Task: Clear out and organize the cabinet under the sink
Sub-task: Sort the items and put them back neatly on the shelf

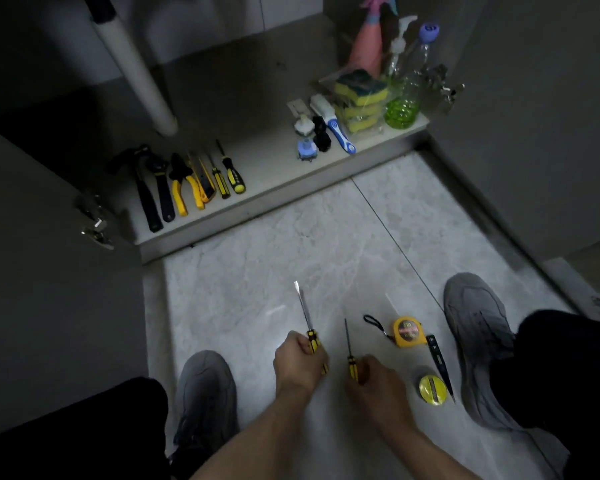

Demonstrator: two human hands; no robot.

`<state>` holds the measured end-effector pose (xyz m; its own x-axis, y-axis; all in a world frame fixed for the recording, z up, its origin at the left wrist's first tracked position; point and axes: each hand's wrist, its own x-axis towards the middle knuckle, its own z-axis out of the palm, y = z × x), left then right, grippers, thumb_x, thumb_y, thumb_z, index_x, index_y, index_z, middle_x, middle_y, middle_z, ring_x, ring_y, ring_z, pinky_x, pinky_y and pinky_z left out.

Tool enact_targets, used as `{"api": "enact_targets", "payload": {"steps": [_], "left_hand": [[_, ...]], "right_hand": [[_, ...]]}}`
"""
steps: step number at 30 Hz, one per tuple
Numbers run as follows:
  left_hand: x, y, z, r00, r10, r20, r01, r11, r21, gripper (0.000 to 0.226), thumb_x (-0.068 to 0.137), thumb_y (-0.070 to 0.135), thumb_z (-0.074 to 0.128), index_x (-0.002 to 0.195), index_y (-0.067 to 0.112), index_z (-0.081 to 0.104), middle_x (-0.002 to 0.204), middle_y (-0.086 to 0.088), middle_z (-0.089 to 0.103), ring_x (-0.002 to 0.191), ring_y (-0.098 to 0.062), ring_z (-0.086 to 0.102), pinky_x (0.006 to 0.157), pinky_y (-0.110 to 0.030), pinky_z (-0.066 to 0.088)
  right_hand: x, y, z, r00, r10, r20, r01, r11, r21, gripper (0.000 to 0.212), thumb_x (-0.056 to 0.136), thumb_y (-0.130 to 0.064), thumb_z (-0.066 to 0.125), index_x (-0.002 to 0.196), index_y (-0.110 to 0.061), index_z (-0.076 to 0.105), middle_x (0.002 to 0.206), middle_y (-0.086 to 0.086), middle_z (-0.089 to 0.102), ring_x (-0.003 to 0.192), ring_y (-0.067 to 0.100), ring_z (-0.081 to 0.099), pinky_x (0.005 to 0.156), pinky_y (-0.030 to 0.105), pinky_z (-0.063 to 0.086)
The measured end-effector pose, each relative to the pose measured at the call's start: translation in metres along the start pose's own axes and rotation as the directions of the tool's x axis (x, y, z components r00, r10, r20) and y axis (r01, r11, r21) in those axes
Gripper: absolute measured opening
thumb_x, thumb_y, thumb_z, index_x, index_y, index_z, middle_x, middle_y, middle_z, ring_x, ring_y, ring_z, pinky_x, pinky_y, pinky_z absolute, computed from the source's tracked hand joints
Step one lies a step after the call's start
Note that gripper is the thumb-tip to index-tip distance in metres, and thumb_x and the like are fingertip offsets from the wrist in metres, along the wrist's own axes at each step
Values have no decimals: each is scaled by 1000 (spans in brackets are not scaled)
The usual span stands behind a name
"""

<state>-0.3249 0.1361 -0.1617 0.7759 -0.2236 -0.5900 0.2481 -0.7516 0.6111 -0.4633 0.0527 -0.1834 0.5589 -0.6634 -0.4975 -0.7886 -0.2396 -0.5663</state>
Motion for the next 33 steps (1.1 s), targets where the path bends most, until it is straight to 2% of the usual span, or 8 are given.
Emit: {"api": "enact_targets", "payload": {"steps": [4, 6, 10, 17, 22, 24, 28, 33], "left_hand": [[53, 73, -33, 963, 256, -89, -254, 967, 31, 18, 79, 20, 69, 74, 14, 53, 67, 3, 59, 69, -22, 59, 66, -32, 48], [82, 114, -53, 917, 367, -155, -362, 930, 58, 18, 79, 20, 71, 76, 13, 55, 69, 0, 60, 70, -23, 57, 69, -34, 47], [141, 195, -91, 866, 441, -235, -436, 897, 77, 18, 81, 20, 72, 80, 17, 54, 69, 3, 55, 67, -17, 52, 68, -33, 47], [230, 270, -141, 885, 374, -279, -301, 914, 271, 17, 78, 23, 75, 85, 11, 65, 93, -12, 71, 94, -29, 67, 71, -27, 45], [260, 277, -156, 971, 223, -89, -170, 902, 398, 46, 76, 21, 83, 115, 2, 65, 115, -17, 67, 109, -32, 66, 92, -35, 56], [261, 281, -156, 984, 175, 25, -172, 910, 376, 48, 75, 12, 84, 115, 0, 61, 112, -18, 69, 101, -29, 71, 89, -39, 59], [259, 290, -156, 988, 123, 92, -149, 916, 372, 32, 75, 10, 86, 92, 4, 59, 90, -16, 75, 82, -28, 76, 82, -41, 61], [260, 285, -156, 987, 152, 58, -162, 917, 366, 27, 77, 25, 83, 92, 8, 69, 70, -9, 75, 63, -22, 75, 67, -34, 63]], "right_hand": [[61, -51, -18, 990, -32, -139, 49, 992, 116, 22, 70, -20, 72, 66, -19, 51, 59, -1, 56, 62, 17, 55, 54, 28, 38], [94, -87, -34, 983, -8, -184, 39, 985, 168, 19, 66, -27, 67, 68, -15, 52, 57, 0, 56, 59, 16, 54, 57, 31, 43], [159, -165, -72, 969, -92, -229, 132, 977, 167, 17, 62, -40, 53, 72, -26, 57, 58, -10, 59, 61, 12, 54, 58, 28, 43], [244, -269, -106, 950, -238, -201, 248, 969, 24, 9, 74, -22, 63, 68, -16, 61, 65, -4, 62, 77, 27, 60, 66, 33, 45], [278, -295, -97, 964, -205, -168, 207, 978, -1, 14, 74, -25, 69, 68, -14, 64, 78, 4, 69, 83, 27, 63, 75, 33, 55], [286, -298, -92, 966, -208, -156, 204, 978, -39, 16, 74, -28, 72, 68, -14, 67, 78, 3, 69, 84, 26, 63, 76, 32, 55], [291, -303, -88, 965, -223, -140, 214, 974, -81, 19, 78, -33, 74, 68, -18, 71, 73, -1, 70, 82, 21, 65, 78, 32, 56], [291, -313, -85, 960, -241, -140, 226, 967, -119, 15, 80, -34, 73, 77, -20, 71, 80, 1, 70, 88, 24, 64, 80, 33, 56]]}}
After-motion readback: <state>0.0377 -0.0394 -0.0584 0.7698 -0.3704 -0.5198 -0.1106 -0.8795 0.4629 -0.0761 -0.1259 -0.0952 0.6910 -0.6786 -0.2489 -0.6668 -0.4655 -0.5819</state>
